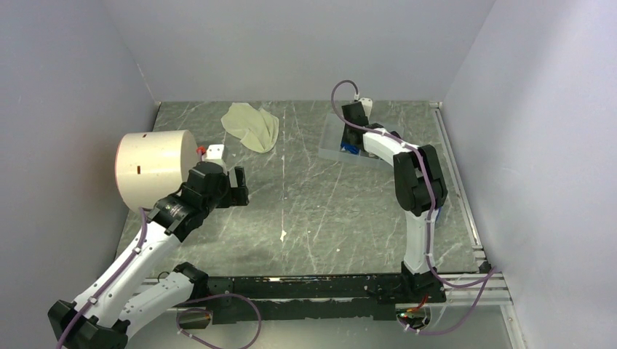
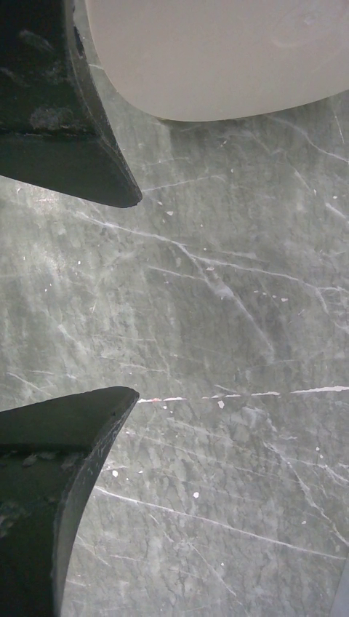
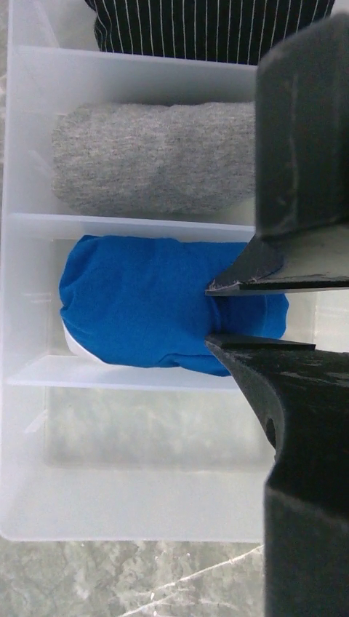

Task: Roll the underwear
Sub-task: Place the underwear in the storage box.

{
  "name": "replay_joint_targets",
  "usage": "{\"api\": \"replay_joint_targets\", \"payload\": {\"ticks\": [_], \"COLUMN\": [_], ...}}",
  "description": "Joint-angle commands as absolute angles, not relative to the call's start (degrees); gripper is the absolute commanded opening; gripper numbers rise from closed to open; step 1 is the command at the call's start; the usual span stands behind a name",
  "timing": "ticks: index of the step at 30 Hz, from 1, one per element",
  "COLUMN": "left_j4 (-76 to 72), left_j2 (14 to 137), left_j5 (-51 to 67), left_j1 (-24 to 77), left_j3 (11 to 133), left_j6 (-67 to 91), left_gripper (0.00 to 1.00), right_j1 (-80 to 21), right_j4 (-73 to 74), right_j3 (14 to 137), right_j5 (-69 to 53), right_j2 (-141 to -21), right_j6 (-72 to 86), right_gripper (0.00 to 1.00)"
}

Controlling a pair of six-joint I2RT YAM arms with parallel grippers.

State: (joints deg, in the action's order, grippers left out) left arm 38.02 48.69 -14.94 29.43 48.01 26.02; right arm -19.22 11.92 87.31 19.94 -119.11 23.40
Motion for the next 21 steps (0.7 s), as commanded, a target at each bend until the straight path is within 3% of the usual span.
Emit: {"api": "replay_joint_targets", "payload": {"ticks": [1, 9, 12, 16, 21], "left_j4": [37.26, 37.62, 37.68, 38.38, 38.57], "left_j2": [47.73, 47.41, 47.19, 46.83, 45.58], "left_j5": [-16.34, -17.15, -17.56, -18.7, -19.63], "left_j1": [29.2, 29.25, 29.14, 29.11, 29.07], "left_j3": [47.86, 47.92, 47.9, 48.23, 48.08], "left_j6": [25.96, 26.27, 26.52, 26.93, 27.49], "left_gripper": [0.98, 0.98, 0.98, 0.98, 0.98], "right_j1": [-19.43, -19.98, -20.27, -20.8, -24.26], "right_j4": [10.89, 12.0, 5.98, -3.55, -2.65], "right_j3": [87.69, 90.15, 86.77, 81.21, 86.56], "right_j5": [19.08, 16.5, 7.99, -4.66, -14.04], "right_j2": [-119.47, -111.01, -105.76, -101.79, -107.52], "right_j6": [22.29, 19.78, 18.55, 22.09, 23.63], "right_gripper": [0.29, 0.49, 0.58, 0.59, 0.55]}}
